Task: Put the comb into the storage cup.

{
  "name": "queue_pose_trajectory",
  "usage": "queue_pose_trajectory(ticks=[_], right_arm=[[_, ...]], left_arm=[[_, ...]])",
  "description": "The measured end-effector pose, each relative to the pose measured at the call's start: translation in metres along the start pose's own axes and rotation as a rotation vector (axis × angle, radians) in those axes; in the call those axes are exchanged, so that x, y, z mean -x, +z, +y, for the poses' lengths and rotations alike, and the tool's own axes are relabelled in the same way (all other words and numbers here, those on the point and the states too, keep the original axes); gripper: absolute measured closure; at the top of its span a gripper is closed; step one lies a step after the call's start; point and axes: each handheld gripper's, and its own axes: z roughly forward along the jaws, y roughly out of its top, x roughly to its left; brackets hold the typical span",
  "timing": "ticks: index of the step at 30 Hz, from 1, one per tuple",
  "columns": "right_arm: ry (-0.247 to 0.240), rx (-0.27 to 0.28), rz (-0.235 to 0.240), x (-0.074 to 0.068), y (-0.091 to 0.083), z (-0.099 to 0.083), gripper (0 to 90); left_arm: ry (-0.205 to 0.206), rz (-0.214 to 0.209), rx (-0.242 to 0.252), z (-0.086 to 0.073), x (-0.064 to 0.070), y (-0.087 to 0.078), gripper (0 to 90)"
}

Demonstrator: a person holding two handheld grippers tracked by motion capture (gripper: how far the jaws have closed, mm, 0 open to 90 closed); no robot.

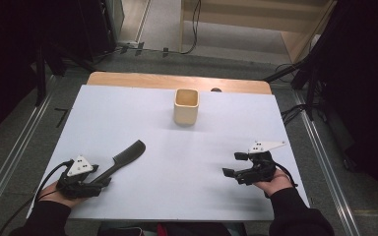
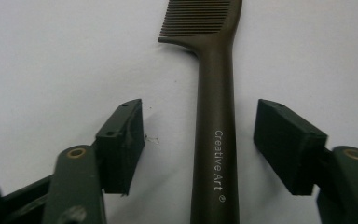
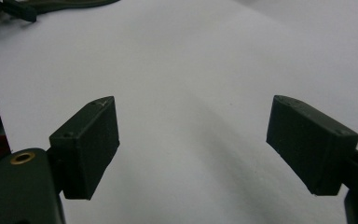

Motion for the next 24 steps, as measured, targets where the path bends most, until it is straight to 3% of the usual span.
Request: queue_pose_trajectory(ticks=[7,12,24], right_arm=[[0.0,-0.001,0.0,-0.0001,0.0001,0.0,15.3],[0.003,-0.003,0.001,-0.0003,0.0005,0.0001,15.3],[-0.004,-0.01,0.006,-0.001,0.0023,0.0002,15.3]], left_arm=[[-0.015,0.018,-0.002,0.0003,-0.0016,-0.0024,50.2],[0.004,-0.012,-0.015,0.0023,0.0013,-0.0028,66.2],[-0.02,-0.037,-0.036,0.0058,-0.0002,-0.0022,72.6]])
